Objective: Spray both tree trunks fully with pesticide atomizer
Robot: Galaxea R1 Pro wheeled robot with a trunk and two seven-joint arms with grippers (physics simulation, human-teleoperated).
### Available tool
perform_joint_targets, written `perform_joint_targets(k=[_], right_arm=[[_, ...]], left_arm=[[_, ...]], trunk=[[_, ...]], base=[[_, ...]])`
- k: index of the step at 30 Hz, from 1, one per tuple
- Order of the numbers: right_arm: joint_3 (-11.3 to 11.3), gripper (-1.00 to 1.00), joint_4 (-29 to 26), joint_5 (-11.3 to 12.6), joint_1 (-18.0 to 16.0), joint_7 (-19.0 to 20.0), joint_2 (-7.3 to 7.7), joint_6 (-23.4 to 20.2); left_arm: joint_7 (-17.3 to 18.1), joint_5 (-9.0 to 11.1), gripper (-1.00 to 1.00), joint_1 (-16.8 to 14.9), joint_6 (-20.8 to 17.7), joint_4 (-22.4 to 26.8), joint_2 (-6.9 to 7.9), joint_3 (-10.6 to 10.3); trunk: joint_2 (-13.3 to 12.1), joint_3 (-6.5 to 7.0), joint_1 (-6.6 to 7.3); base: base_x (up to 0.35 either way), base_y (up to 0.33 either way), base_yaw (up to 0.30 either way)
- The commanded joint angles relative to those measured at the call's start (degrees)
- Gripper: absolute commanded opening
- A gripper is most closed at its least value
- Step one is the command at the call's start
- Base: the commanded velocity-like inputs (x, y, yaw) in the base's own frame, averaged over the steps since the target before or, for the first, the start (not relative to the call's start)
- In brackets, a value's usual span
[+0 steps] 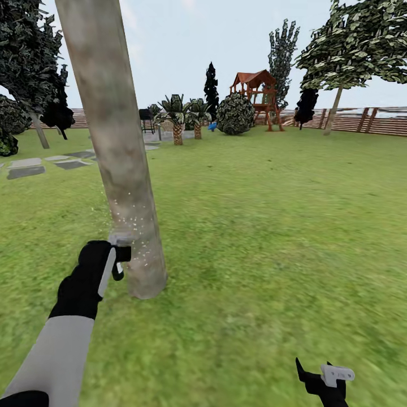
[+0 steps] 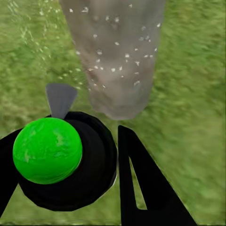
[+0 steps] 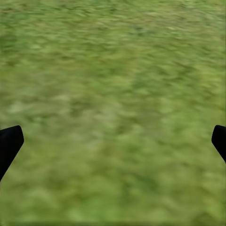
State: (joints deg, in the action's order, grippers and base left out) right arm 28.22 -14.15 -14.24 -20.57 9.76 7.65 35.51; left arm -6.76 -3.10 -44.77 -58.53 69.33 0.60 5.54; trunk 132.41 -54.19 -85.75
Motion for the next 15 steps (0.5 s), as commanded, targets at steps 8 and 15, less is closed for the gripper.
perform_joint_targets(k=[8, 15], right_arm=[[0.00, 1.00, 0.04, 0.00, 0.00, 0.00, 0.00, 0.01], [0.00, 1.00, 1.17, -0.04, 0.00, 0.00, 0.00, 0.00]], left_arm=[[-0.62, -0.22, -1.00, 5.01, 12.99, -15.77, -0.29, -0.01], [-2.75, -0.33, -1.00, 5.05, 32.37, -35.01, -0.20, 0.47]], trunk=[[0.00, 0.01, 0.00], [0.00, 0.01, 0.00]], base=[[0.000, 0.000, 0.000], [0.000, 0.000, 0.000]])
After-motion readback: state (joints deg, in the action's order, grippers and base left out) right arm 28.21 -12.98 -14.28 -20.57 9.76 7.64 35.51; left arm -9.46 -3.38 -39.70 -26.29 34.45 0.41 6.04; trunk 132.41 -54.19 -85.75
